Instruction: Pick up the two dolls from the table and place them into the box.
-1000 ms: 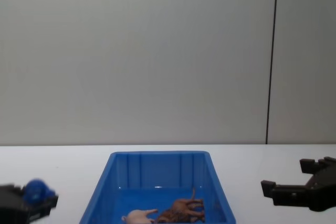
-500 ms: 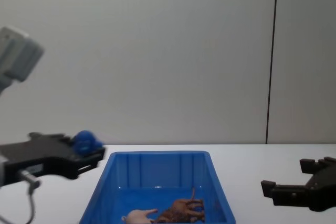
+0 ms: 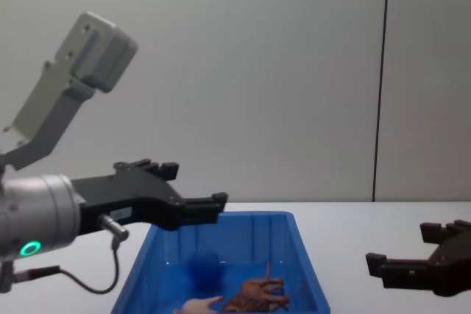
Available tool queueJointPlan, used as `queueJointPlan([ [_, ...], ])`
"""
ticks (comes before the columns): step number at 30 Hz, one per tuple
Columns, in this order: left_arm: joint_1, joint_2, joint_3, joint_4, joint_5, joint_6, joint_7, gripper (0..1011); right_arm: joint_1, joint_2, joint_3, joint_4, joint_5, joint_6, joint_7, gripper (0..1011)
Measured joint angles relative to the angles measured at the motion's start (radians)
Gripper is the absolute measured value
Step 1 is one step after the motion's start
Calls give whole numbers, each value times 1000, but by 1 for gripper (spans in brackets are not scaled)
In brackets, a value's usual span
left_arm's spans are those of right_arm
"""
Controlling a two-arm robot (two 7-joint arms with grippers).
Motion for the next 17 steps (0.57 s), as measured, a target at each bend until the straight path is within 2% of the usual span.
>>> queueJointPlan([
  [5,-13,-12,6,9,5,-15,-14,999,0,0,0,0,0,0,0,1001],
  [17,-27,-25,8,20,0,-62,-31,1001,0,0,0,0,0,0,0,1001],
])
